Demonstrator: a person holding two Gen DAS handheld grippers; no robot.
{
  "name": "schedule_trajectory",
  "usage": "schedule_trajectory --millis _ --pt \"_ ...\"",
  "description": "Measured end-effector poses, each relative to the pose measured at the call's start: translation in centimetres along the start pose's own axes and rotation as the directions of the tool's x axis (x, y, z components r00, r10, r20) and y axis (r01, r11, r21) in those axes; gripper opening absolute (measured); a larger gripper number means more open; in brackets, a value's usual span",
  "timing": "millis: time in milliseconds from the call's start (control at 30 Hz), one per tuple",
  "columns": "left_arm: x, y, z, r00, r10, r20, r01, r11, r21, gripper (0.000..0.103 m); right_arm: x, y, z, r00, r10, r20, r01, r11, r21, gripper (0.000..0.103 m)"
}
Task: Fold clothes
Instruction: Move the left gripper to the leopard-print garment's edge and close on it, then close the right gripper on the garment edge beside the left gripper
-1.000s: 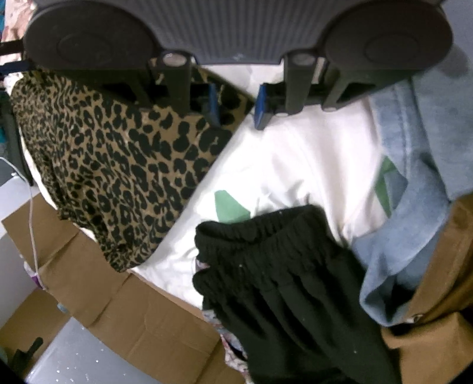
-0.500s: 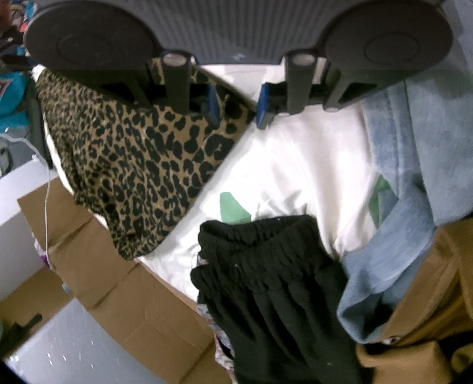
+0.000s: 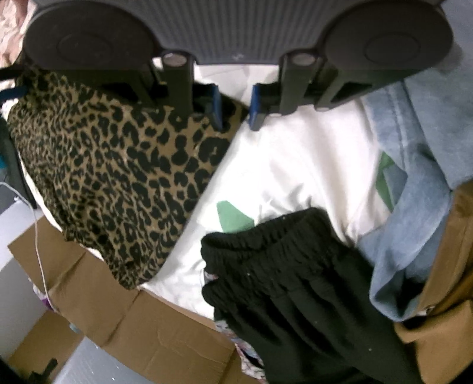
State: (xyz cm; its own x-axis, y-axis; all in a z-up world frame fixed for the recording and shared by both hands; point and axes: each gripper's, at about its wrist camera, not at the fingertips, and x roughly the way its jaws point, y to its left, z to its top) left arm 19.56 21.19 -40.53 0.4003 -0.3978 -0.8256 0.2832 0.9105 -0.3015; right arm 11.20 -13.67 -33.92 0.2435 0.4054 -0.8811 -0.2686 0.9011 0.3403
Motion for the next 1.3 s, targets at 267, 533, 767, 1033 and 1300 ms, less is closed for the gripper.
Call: schedule_trajectory --millis 267,533,767,1033,1300 --pt "0.2 -1.3 -0.1 0.998 0.062 -0.012 -0.061 0.995 0.080 0.007 0.2 0.2 -0.1 1.000 0.017 0.008 -0.017 1.000 -0.001 0.069" --pt "-2.3 -2.9 0.7 0.996 0.086 0.006 -0.086 0.996 0.038 0.004 0.4 0.5 0.5 0.998 0.034 0.056 -0.034 0.999 -0.011 0.069" --pt "-4.6 -5.7 2.4 1.000 0.013 0.014 -0.012 0.996 -0.089 0.004 0.8 2.0 1.6 0.992 0.087 0.091 -0.081 0.994 -0.067 0.066" --pt "-5.5 -9.8 3.8 0.995 -0.096 0.004 0.095 0.983 -0.156 0.004 0.5 3.4 2.7 0.972 0.157 0.173 -0.146 0.987 -0.072 0.066" --pt "-4.0 -13.6 3.7 0.992 -0.119 -0.031 0.112 0.980 -0.166 0.004 0.6 4.5 4.5 0.955 0.182 0.234 -0.168 0.983 -0.078 0.064"
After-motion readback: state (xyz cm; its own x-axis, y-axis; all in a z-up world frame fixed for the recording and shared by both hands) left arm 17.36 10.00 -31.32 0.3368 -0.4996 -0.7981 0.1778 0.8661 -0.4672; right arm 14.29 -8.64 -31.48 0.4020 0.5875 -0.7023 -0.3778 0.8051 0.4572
